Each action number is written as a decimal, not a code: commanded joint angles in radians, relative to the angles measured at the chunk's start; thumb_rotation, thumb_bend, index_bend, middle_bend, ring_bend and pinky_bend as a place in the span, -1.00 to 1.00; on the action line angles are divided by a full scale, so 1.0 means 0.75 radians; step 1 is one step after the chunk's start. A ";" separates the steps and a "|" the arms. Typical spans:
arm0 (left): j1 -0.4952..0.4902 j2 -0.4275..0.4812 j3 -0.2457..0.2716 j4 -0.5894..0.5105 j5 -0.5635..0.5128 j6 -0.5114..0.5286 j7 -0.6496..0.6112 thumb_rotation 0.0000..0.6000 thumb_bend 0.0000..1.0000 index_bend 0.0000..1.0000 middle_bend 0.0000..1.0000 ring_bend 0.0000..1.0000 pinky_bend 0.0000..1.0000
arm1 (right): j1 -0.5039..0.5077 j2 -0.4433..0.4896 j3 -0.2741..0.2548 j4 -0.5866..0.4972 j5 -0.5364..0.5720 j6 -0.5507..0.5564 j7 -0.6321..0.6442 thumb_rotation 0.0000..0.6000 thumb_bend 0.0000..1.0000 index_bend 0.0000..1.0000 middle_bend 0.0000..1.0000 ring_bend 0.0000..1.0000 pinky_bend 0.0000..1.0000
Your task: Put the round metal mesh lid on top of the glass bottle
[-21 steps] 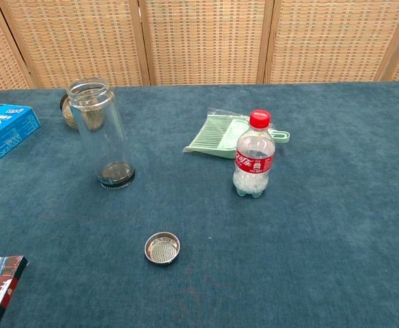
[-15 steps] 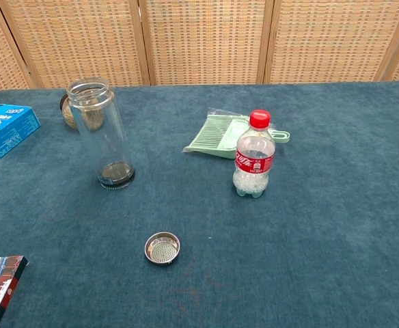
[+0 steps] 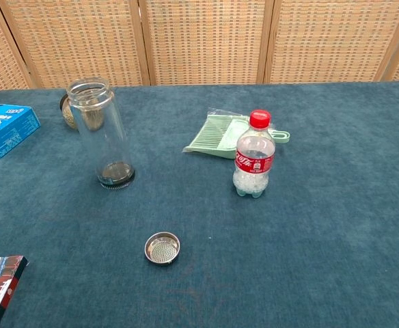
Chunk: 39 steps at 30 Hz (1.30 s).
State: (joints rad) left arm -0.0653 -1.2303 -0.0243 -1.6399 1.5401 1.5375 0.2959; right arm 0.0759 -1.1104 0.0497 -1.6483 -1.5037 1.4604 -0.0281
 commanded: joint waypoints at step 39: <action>-0.133 0.028 0.057 -0.022 0.292 -0.070 -0.068 1.00 -0.55 -1.00 -1.00 -1.00 -1.00 | -0.007 0.005 0.005 0.006 0.010 0.007 0.017 1.00 -0.90 -0.83 -1.00 -1.00 -1.00</action>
State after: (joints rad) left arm -0.1619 -1.2112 0.0189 -1.6559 1.7571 1.4877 0.2479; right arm 0.0705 -1.1068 0.0532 -1.6440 -1.4967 1.4659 -0.0153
